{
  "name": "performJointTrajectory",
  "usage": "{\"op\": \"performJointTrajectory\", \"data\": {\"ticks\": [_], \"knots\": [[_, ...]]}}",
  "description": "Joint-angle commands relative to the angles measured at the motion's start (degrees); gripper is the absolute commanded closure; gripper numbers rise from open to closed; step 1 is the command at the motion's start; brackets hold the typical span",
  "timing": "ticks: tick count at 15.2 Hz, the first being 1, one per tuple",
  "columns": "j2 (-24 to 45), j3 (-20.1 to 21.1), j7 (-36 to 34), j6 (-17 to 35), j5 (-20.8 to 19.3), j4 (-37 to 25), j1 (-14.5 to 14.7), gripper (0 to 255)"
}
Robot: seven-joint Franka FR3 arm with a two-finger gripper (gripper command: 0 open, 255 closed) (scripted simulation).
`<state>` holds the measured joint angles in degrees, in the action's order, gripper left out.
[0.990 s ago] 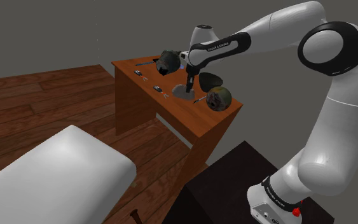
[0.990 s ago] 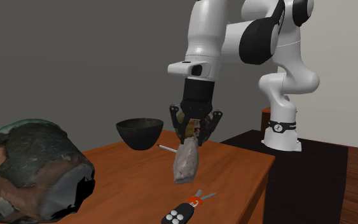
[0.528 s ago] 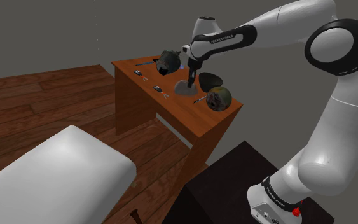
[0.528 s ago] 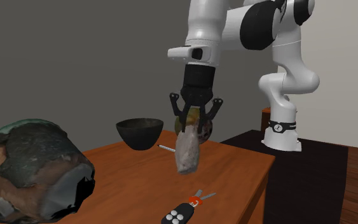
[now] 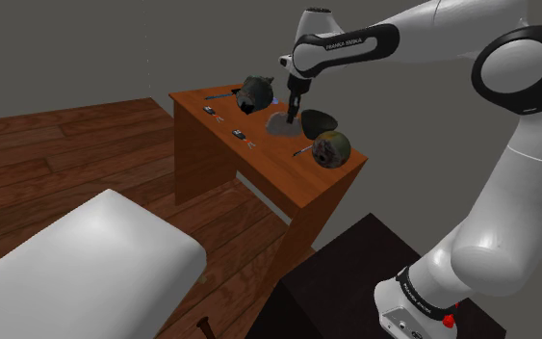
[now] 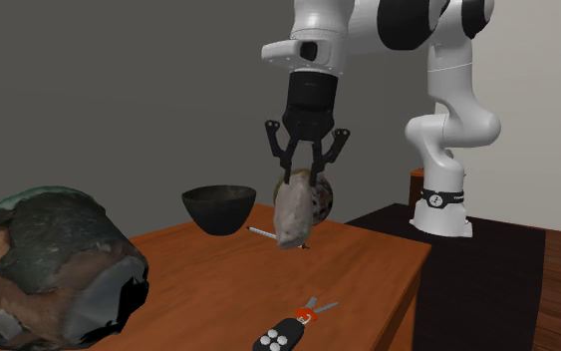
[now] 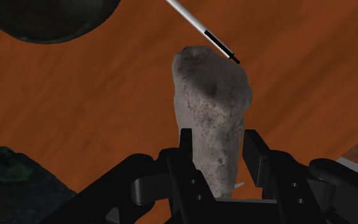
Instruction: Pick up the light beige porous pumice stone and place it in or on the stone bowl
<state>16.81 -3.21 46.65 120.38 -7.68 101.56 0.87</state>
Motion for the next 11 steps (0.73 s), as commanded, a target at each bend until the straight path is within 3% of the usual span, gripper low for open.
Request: {"op": "performJointTrajectory", "data": {"ticks": [1,11], "knots": [[-0.71,0.01,0.18,-1.33,0.06,-0.66,0.01,255],[-2.64,0.07,1.03,-8.31,0.36,-5.76,0.08,255]]}}
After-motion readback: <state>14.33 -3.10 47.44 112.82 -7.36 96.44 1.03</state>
